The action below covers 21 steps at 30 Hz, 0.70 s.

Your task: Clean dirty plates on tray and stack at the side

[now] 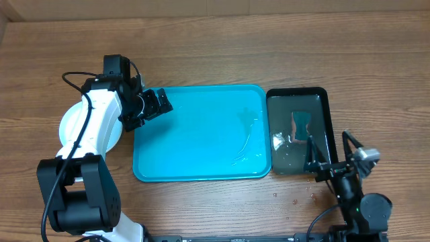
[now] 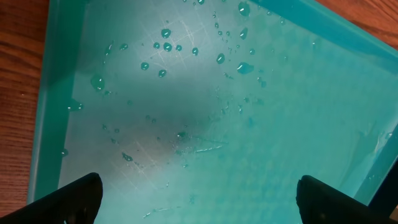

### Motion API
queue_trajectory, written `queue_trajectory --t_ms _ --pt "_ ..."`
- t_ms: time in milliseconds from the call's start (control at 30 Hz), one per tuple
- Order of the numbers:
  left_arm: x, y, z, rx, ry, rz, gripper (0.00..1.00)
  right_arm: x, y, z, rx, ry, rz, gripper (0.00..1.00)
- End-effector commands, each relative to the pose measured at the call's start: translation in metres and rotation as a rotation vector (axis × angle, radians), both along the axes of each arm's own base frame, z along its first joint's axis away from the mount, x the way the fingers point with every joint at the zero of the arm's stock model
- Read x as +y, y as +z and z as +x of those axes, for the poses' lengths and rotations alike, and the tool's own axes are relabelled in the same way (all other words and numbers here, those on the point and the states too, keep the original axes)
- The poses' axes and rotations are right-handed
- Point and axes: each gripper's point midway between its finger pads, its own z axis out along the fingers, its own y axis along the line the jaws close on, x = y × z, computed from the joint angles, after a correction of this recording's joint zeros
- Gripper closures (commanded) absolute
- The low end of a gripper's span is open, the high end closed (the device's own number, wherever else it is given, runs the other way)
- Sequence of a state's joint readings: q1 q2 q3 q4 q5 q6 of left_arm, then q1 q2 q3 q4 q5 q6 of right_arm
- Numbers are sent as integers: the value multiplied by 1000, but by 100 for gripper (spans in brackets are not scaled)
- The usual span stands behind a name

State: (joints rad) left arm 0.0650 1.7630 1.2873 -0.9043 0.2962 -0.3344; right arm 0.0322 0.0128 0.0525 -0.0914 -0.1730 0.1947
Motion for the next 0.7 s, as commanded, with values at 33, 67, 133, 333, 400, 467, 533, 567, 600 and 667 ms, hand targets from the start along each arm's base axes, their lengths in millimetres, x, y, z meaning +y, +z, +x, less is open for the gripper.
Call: queue_trajectory --t_ms 33,67,133,333,400,467,533,567,600,667 --pt "-2 11 5 -33 2 -7 0 1 -14 -1 33 12 -103 0" --pt "-2 11 5 -33 2 -7 0 1 -18 -2 42 14 -127 0" --pt "-2 11 5 -33 2 -7 0 3 -17 -2 22 25 -190 0" --pt "-2 11 5 -33 2 -7 0 5 -17 -2 5 39 -250 0" --pt "-2 11 5 -33 2 -7 0 3 -17 -2 7 32 -252 0" --pt "-2 11 5 -33 2 -7 0 3 -17 -2 7 31 -252 0" --pt "-2 11 5 -34 2 -7 0 3 -17 -2 6 31 -253 0" --pt "-2 11 5 -33 2 -7 0 3 -17 -2 7 31 -252 0" --pt "-2 11 5 -33 2 -7 0 3 -17 -2 7 31 -253 0" --pt "-2 11 5 -33 2 -7 0 3 -17 -2 6 31 -252 0"
